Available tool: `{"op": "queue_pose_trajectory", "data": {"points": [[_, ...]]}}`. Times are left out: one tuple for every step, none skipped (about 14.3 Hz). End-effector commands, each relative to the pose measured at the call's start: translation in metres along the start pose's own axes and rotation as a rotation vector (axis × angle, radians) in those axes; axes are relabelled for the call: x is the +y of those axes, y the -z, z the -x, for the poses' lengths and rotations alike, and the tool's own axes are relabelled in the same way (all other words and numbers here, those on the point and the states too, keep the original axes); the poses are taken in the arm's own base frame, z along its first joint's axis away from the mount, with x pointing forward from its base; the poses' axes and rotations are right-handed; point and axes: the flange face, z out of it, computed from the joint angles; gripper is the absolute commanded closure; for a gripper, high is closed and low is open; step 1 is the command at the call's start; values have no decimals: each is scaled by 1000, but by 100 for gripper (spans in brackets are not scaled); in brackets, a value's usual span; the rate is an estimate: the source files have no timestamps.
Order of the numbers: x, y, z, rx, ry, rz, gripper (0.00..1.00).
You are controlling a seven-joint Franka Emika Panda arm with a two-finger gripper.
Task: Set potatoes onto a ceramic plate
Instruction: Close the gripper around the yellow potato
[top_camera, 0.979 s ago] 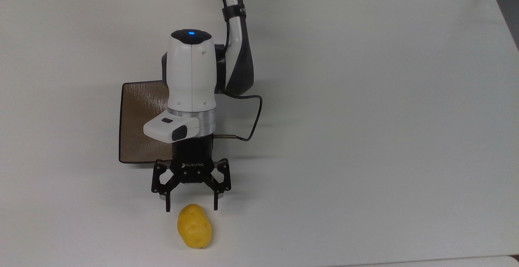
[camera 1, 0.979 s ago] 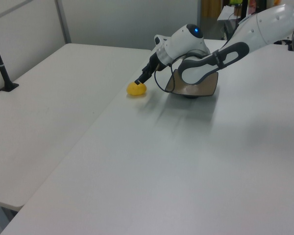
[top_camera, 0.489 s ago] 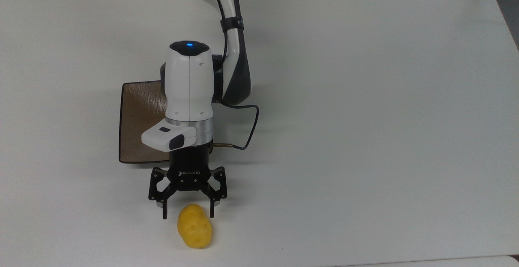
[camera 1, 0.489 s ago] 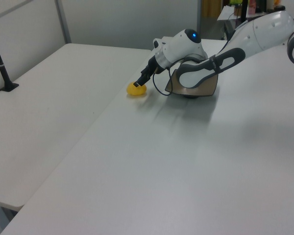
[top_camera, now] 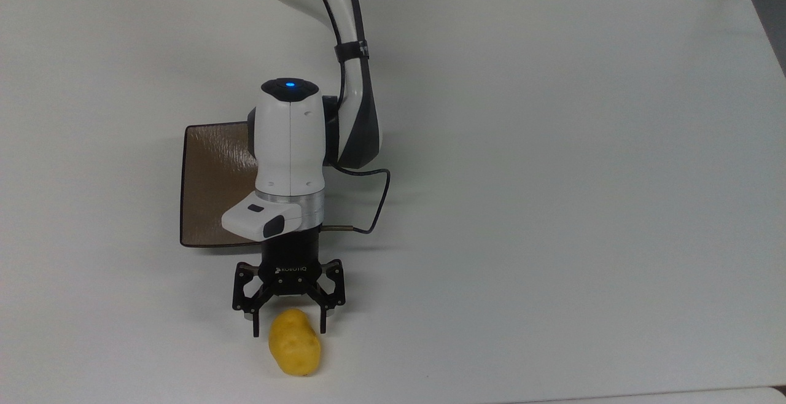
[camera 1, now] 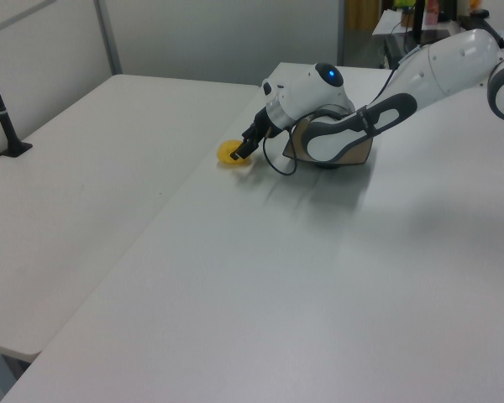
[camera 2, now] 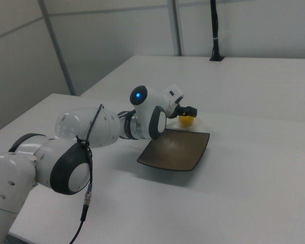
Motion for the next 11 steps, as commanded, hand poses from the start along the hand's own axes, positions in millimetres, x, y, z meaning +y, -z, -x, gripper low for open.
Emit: {"op": "queue_pose_trajectory", "data": {"points": [[0,-2,-2,25,76,9,24],[1,-2,-2,25,74,9,39],[0,-2,-2,25,74,7,53],[0,-2,-1,24,74,7,57],[0,-1,-2,24,72,6,57],[0,2,-5,26,67,4,57],[3,11,-14,32,58,7,57],[5,21,-20,27,51,6,57],[5,31,-23,20,54,4,57],[7,39,-26,15,53,4,57],[8,49,-31,6,50,4,57]]}}
